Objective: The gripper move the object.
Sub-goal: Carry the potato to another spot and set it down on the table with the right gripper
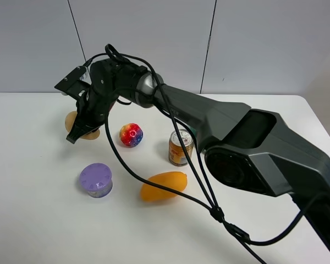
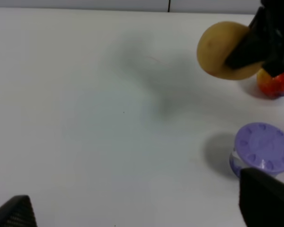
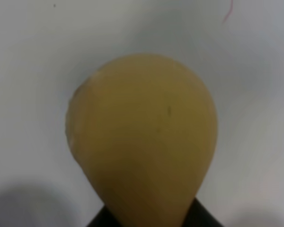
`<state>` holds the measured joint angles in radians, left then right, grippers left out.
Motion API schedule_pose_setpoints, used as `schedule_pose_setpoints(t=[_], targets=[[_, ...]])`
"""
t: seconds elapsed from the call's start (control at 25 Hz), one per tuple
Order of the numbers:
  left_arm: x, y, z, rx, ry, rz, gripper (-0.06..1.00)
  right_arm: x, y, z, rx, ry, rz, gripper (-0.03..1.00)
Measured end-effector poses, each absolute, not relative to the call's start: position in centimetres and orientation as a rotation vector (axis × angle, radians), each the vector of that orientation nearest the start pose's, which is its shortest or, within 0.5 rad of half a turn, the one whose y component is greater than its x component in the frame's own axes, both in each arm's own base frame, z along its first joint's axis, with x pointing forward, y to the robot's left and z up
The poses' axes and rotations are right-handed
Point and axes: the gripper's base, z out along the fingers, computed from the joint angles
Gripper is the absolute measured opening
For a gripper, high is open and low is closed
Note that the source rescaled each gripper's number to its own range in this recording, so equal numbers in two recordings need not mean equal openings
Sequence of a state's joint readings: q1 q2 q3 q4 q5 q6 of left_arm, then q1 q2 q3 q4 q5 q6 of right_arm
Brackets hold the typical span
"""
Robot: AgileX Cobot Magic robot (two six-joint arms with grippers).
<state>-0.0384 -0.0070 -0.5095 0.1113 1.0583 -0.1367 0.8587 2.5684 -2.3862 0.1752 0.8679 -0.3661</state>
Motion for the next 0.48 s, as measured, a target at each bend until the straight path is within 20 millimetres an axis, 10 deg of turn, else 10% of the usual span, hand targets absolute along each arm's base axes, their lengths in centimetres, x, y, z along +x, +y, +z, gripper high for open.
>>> schedule_pose_setpoints(t=[0.48], targets=[[-0.7,0.9,28.0,-0.105,2.018,0.022,1.00,36.2,43.7,10.7,-1.417,2.209,0.386,0.00]])
